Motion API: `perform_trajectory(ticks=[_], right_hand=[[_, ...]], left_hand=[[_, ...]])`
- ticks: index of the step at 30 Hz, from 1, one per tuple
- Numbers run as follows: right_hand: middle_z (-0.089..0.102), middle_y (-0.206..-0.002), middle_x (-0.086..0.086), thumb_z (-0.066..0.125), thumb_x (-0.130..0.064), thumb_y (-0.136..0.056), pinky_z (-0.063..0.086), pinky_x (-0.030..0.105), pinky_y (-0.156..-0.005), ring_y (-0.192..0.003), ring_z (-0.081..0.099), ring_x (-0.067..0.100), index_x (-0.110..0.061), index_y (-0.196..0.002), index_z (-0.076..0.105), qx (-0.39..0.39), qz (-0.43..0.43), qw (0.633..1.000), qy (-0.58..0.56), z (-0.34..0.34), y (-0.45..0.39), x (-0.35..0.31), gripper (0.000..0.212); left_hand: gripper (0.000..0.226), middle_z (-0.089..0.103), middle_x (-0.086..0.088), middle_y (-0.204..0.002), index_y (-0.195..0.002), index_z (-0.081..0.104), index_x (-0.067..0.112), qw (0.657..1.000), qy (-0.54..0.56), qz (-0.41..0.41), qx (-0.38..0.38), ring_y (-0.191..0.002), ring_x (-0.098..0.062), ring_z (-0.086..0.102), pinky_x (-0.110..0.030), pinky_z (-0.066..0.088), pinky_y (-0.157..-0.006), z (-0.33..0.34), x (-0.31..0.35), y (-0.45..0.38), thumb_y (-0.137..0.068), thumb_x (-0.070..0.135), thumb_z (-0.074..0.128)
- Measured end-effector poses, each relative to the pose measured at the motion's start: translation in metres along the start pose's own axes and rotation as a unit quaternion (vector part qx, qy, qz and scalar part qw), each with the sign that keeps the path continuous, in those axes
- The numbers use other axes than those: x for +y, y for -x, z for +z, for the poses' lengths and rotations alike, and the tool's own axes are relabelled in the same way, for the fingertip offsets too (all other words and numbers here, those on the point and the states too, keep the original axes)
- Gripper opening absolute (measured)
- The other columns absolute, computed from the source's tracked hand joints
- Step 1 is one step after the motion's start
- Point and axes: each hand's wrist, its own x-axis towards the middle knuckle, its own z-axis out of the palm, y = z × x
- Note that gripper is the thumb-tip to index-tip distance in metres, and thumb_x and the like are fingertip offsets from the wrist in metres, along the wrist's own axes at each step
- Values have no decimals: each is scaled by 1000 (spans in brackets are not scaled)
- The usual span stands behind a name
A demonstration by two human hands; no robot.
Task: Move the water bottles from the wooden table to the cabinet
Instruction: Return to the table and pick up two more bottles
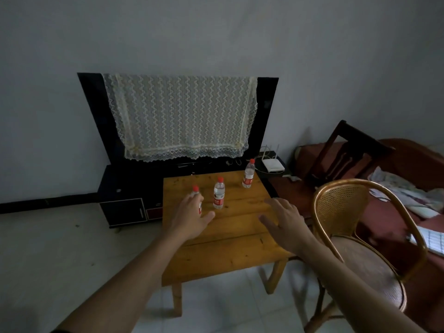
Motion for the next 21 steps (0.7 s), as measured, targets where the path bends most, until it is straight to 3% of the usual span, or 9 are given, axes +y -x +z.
perform_trajectory(ticks=[6,12,16,21], right_hand=[[32,-155,-3,41,-61,-95,36,48,-108,-141,29,27,-29,-149,32,-39,9,999,-3,31,-66,12,63],[36,-152,-1,42,-60,-95,38,49,-107,-137,35,25,-28,-147,36,-46,-5,999,-28,52,-153,41,62],[36,-152,1,39,-62,-94,40,48,-107,-137,36,24,-27,-147,34,-90,-14,995,-50,71,-236,65,64],[34,-154,-1,38,-64,-94,38,48,-109,-138,36,23,-29,-148,33,-116,-20,992,-41,93,-282,76,65]], left_hand=[[61,45,1,-142,-142,43,24,999,-4,-33,-25,-126,-16,46,-26,37,-86,17,-33,-58,-93,56,57],[57,47,1,-141,-135,47,27,997,-19,-67,-33,-125,-18,47,-35,48,-92,41,-47,-134,-89,59,58],[57,50,3,-137,-133,48,28,993,-20,-109,-31,-117,-16,50,-29,44,-83,58,-46,-192,-88,62,59],[56,51,5,-135,-132,49,28,990,-7,-139,-29,-107,-8,49,-22,38,-78,70,-54,-219,-87,59,63]])
